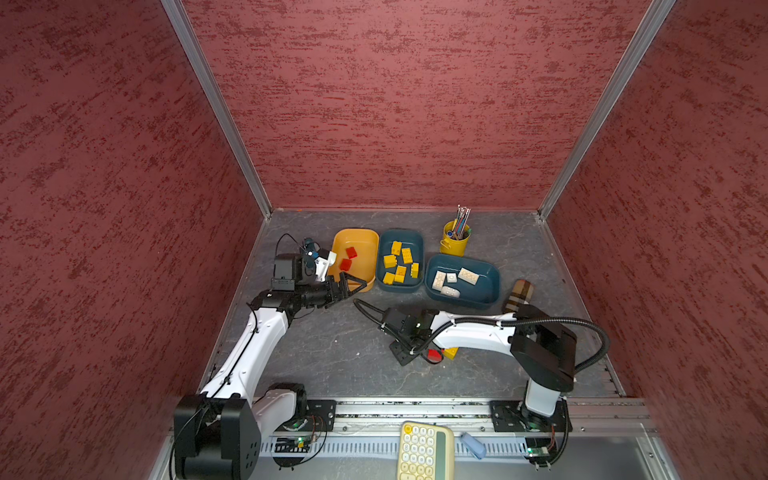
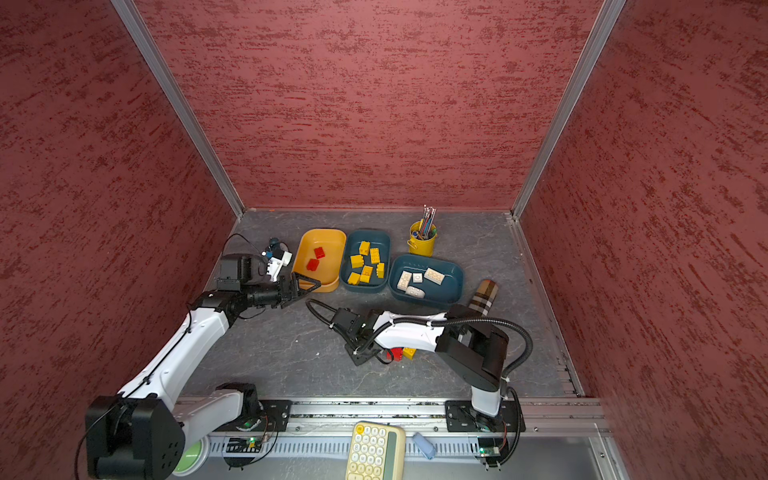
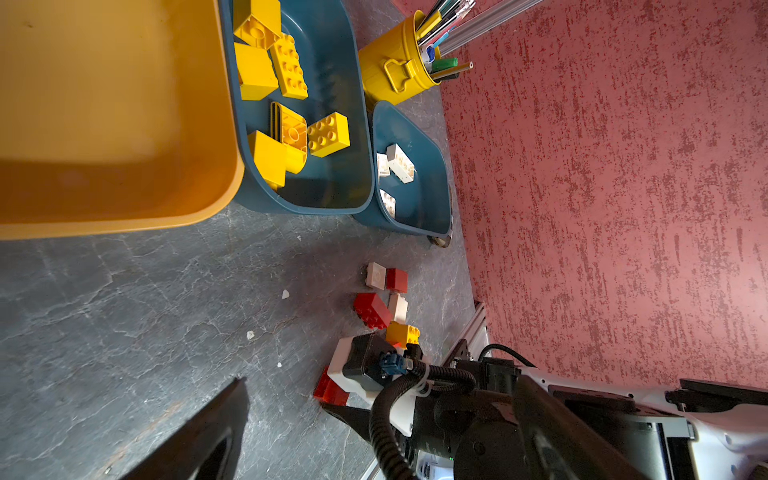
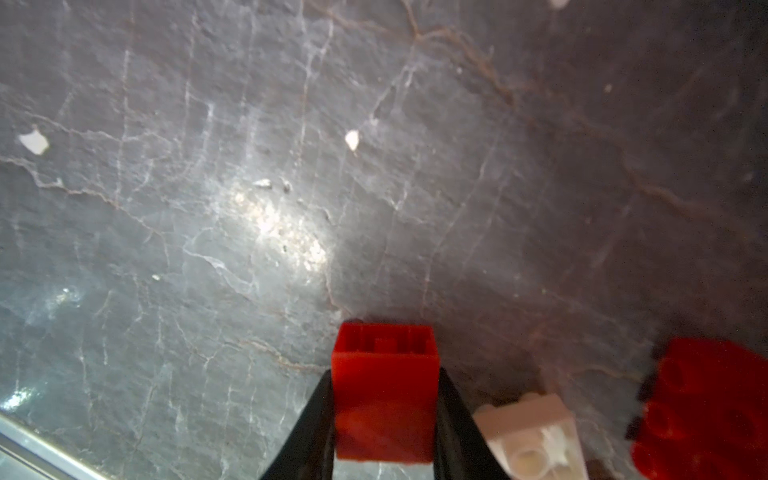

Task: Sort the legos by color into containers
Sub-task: 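Carry the red brick into the yellow tub and release it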

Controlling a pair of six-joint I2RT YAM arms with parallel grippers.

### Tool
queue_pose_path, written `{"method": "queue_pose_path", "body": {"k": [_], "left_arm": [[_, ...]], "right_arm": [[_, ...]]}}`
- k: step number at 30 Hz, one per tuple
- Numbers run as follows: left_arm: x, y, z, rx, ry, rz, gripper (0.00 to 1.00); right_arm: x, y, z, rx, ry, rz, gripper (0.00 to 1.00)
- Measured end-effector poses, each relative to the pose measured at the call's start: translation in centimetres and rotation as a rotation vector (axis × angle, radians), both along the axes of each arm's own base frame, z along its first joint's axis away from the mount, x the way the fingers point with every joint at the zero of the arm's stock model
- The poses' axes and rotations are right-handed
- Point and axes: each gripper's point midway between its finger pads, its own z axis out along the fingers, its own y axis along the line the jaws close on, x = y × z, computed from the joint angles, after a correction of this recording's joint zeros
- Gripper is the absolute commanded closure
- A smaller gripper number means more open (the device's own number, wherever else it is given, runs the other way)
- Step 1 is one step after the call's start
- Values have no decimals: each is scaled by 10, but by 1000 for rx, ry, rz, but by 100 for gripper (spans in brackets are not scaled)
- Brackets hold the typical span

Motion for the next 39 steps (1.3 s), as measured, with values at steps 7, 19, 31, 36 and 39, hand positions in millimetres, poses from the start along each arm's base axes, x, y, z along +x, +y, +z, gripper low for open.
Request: {"method": "queue_pose_path", "body": {"k": [7,19,31,36,39], "left_arm": [[1,3,-1,1,7,13,1],[1,14,-3,37,21,63,1],[0,25,-4,63,28,110,1],[1,26,-4,65,27,115,1],[1,26,-4,65,26,115,0]], "right_arm": [[14,3,28,100,-4,-22,80],[145,51,141,523,-132,-55,80],[262,118,125,608,-242,-37,76],[303,131,105,572,-326,-52,72],[326,134,99,553,-383,-65,70]]}}
